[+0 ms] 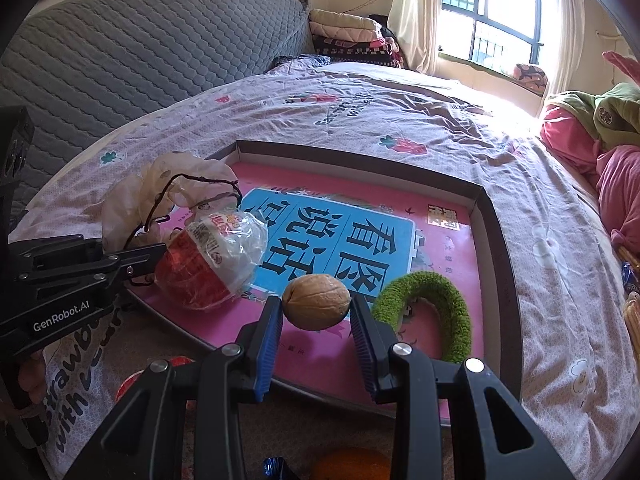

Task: Organize objects
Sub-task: 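Lower the bag into the tray with the left tool while the right tool holds the walnut above it, then open the left tool to release the bag while the right tool releases the walnut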

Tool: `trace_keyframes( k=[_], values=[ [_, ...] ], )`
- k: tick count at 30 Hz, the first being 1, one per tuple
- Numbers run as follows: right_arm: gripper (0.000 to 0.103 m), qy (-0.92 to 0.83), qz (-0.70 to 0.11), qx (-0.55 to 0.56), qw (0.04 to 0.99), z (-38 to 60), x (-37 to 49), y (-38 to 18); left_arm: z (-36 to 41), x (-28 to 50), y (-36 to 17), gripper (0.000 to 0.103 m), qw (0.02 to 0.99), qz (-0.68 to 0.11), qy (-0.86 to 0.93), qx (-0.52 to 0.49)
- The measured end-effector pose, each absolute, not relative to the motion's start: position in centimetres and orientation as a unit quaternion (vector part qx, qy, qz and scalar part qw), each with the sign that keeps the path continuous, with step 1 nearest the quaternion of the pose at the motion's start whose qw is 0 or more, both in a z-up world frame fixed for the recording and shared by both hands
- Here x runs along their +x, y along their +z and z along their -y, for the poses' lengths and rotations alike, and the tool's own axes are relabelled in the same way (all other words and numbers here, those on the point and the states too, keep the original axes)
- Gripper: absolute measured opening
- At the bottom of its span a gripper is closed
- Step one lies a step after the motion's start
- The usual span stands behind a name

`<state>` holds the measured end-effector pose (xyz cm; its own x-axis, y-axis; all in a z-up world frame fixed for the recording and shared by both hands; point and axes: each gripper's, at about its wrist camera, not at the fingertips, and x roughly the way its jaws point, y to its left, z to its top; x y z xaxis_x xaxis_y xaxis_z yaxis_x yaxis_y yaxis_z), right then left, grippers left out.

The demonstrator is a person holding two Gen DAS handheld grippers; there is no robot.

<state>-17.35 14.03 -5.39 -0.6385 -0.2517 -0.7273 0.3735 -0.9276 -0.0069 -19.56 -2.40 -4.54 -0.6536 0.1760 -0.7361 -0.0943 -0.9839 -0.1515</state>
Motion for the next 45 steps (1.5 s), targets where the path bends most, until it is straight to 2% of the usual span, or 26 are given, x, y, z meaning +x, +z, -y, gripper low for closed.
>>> trace_keyframes(
  k=[25,30,40,45],
  values=[
    [0.036,-0.896,-0.084,0.399,0.177,-13.7,-17.6,-5.4,3.2,-19.9,-4.3,0.02,0.066,0.066,0.908,-0.409],
    [0.036,-0.896,-0.082,0.4,0.176,-13.9,-17.6,-5.3,3.4,-19.9,-4.1,0.027,0.063,0.069,0.908,-0.408],
    [0.039,-0.9,-0.085,0.39,0.174,-14.0,-17.3,-4.7,3.9,-19.6,-3.3,0.033,0.061,0.08,0.915,-0.391],
    [0.041,-0.904,-0.084,0.383,0.173,-14.2,-17.1,-4.3,4.2,-19.3,-2.5,0.043,0.057,0.082,0.921,-0.376]
  ],
)
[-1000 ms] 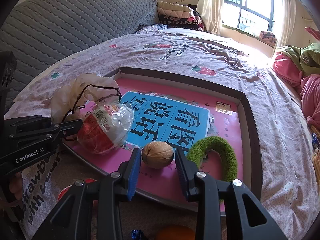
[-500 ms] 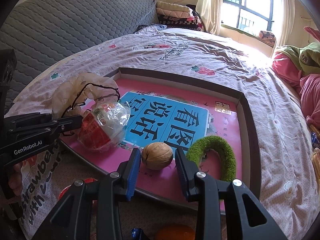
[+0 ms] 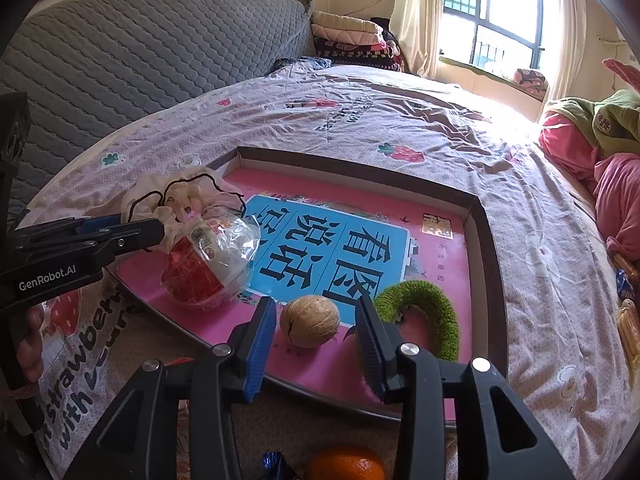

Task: Organize objects
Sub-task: 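Open the left tool to release the bag while the right tool releases the walnut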

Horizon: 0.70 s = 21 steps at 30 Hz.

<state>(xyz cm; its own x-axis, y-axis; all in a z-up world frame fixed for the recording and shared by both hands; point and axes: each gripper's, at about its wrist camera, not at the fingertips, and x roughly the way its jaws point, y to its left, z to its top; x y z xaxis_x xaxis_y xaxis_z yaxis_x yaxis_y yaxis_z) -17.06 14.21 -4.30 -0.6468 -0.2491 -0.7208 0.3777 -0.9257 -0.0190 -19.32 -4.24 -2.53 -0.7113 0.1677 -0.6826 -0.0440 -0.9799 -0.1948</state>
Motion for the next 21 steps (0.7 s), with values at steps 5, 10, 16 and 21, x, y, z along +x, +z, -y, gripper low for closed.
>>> trace_keyframes(
  k=[5,10,16,21],
  values=[
    [0.042,-0.908,-0.085,0.374,0.171,-14.3,-16.8,-3.8,4.5,-19.0,-1.8,0.043,0.051,0.08,0.927,-0.364],
    [0.049,-0.912,-0.08,0.365,0.167,-14.7,-16.8,-3.3,4.6,-18.6,-1.1,0.047,0.049,0.08,0.931,-0.353],
    [0.057,-0.918,-0.07,0.355,0.162,-15.2,-16.6,-2.6,4.1,-17.9,-0.2,0.06,0.054,0.079,0.935,-0.341],
    [0.064,-0.923,-0.054,0.344,0.162,-15.8,-16.4,-1.7,3.7,-17.1,0.6,0.065,0.056,0.072,0.939,-0.333]
  ],
)
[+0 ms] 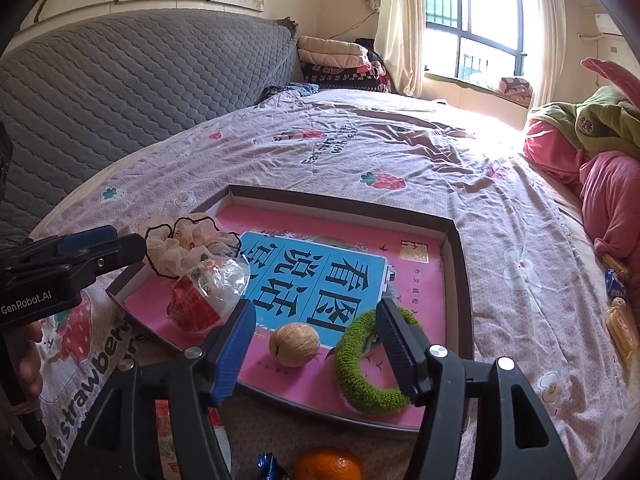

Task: Organize objects
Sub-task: 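Open the left tool to release the bag while the right tool releases the walnut, then withdraw both tools from the tray toward the items on the bed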

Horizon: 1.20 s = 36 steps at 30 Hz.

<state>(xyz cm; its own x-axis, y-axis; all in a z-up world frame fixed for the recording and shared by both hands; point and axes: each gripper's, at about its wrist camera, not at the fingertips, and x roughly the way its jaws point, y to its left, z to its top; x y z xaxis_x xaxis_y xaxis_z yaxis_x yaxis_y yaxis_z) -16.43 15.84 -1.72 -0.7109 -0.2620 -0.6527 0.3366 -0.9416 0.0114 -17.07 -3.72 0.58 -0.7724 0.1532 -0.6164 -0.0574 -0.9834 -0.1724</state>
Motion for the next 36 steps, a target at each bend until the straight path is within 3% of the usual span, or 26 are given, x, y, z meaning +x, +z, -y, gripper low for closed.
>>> trace_keyframes(
  k=[26,28,30,36],
  values=[
    [0.073,-0.945,-0.04,0.28,0.162,-17.5,-12.4,3.0,0.5,-10.8,4.3,0.067,0.047,0.066,0.947,-0.31],
    [0.075,-0.947,-0.041,0.276,0.162,-17.6,-11.8,3.3,0.3,-10.5,4.4,0.068,0.045,0.065,0.947,-0.312],
    [0.079,-0.948,-0.041,0.271,0.16,-17.6,-11.2,3.6,0.0,-10.1,4.5,0.077,0.044,0.062,0.946,-0.315],
    [0.08,-0.947,-0.032,0.275,0.161,-17.8,-10.1,3.5,-0.7,-8.6,4.7,0.077,0.048,0.052,0.945,-0.318]
  ],
)
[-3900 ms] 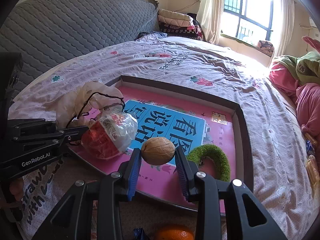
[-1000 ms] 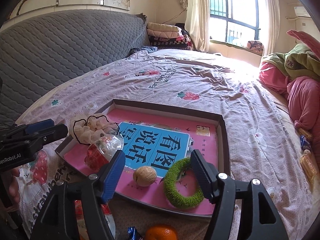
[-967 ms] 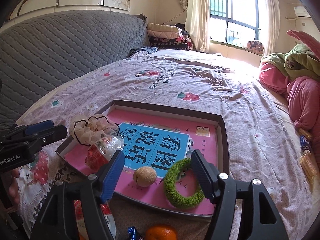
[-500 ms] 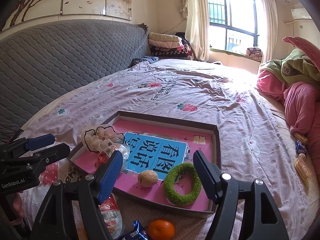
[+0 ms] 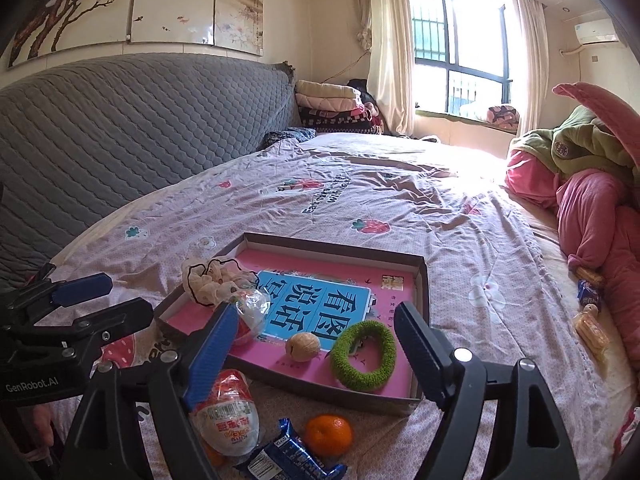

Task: Organize objects
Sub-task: 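Withdraw both tools from the tray toward the items on the bed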

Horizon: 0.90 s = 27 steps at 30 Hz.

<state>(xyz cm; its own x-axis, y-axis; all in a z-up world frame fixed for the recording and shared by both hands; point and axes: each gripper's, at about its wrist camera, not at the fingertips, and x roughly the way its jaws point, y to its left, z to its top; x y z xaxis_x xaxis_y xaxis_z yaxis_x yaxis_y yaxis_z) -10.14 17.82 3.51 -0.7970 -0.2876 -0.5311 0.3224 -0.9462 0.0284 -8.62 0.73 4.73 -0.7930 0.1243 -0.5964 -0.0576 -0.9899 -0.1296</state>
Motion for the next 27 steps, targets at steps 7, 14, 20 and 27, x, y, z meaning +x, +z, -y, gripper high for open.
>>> trace_keyframes(
  k=[7,14,20,27],
  values=[
    [0.08,-0.952,-0.029,0.265,0.153,-18.1,-8.6,3.6,-1.1,-7.1,5.2,0.077,0.051,0.045,0.945,-0.32],
    [0.08,-0.954,-0.038,0.259,0.148,-18.4,-6.5,3.2,-1.4,-5.8,4.8,0.077,0.053,0.041,0.942,-0.328],
    [0.08,-0.953,-0.035,0.263,0.146,-19.1,-5.1,2.7,-1.6,-5.1,4.8,0.077,0.06,0.037,0.941,-0.331],
    [0.08,-0.95,-0.038,0.275,0.144,-19.3,-4.0,2.0,-1.8,-4.3,4.2,0.077,0.067,0.038,0.936,-0.343]
  ],
)
